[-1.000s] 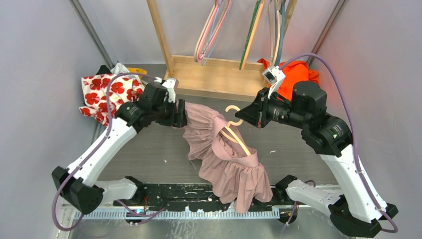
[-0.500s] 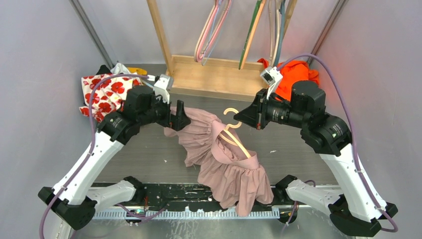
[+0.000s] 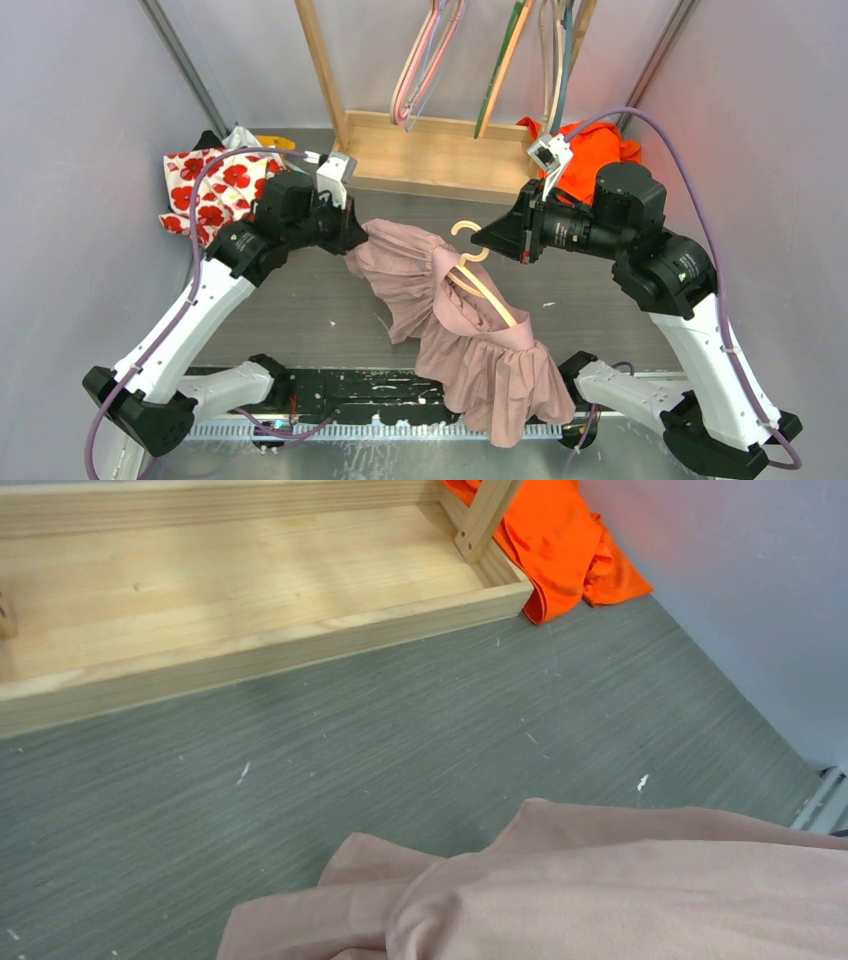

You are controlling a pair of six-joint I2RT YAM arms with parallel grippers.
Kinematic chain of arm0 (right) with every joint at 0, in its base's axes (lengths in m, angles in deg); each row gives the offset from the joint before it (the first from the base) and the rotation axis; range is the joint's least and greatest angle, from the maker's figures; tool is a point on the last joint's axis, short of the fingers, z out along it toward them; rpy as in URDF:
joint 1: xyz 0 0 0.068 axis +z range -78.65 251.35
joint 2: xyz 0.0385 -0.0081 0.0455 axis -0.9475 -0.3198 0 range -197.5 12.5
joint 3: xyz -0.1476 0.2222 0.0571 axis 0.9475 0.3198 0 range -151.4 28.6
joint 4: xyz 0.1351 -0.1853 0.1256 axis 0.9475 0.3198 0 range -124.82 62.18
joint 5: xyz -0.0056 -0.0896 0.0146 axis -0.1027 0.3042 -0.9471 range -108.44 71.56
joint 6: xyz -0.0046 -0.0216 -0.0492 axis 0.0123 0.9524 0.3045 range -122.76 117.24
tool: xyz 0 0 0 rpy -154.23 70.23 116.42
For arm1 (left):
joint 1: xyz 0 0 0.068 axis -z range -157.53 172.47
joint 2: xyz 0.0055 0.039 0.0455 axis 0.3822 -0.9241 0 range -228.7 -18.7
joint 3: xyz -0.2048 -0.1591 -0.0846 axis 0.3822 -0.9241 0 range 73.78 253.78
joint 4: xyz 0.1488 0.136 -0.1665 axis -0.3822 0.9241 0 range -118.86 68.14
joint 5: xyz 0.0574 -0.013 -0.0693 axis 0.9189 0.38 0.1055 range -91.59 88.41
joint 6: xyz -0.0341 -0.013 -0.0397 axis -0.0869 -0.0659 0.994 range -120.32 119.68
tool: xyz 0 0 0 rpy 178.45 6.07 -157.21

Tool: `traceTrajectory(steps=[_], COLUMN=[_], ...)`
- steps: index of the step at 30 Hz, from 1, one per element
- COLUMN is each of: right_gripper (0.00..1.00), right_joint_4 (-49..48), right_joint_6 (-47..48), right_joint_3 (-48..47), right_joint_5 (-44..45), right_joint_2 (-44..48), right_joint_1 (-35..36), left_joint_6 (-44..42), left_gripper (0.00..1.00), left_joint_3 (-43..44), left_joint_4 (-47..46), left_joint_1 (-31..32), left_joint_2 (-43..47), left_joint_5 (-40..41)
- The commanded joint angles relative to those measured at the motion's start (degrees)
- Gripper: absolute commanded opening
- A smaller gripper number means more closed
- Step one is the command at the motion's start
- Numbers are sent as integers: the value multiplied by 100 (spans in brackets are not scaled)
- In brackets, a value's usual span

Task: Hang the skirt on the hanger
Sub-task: Adjust the skirt on the hanger.

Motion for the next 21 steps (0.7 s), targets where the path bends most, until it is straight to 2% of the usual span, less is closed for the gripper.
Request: traceTrajectory(steps=[1, 4, 8, 12, 14, 15, 17, 18, 19, 21], right_gripper=[1, 1, 1, 1, 1, 1, 1, 1, 1, 1], right_joint_4=[-567, -532, -439, -383, -424, -438, -522, -567, -588, -631], right_joint_6=[-181, -163, -91, -43, -45, -45, -50, -60, -58, -50], right_joint_3=[-286, -258, -247, -218, -154, -123, -50, -16, 8, 57], right_joint_5=[-258, -211, -74, 35, 39, 36, 36, 45, 99, 151], right_joint_2=[125, 159, 196, 213, 198, 182, 127, 95, 54, -31], right_joint_1=[40, 35, 37, 35, 41, 38, 33, 38, 38, 35], left_joint_6=[40, 116, 260, 387, 397, 442, 554, 587, 601, 642], left_gripper=[0, 0, 0, 0, 1, 9, 36, 64, 71, 76], left_joint_3=[144, 148, 142, -86, -70, -19, 159, 272, 410, 654], left_joint_4=[-167, 0, 430, 436, 400, 394, 423, 465, 520, 600], left_joint_1=[-65, -238, -563, -1074, -1134, -1131, -1134, -1125, -1119, -1127], left_joint_2=[153, 158, 70, 77, 70, 62, 90, 138, 185, 314], left_joint_5=[255, 447, 1093, 974, 717, 535, 265, 136, 53, -34])
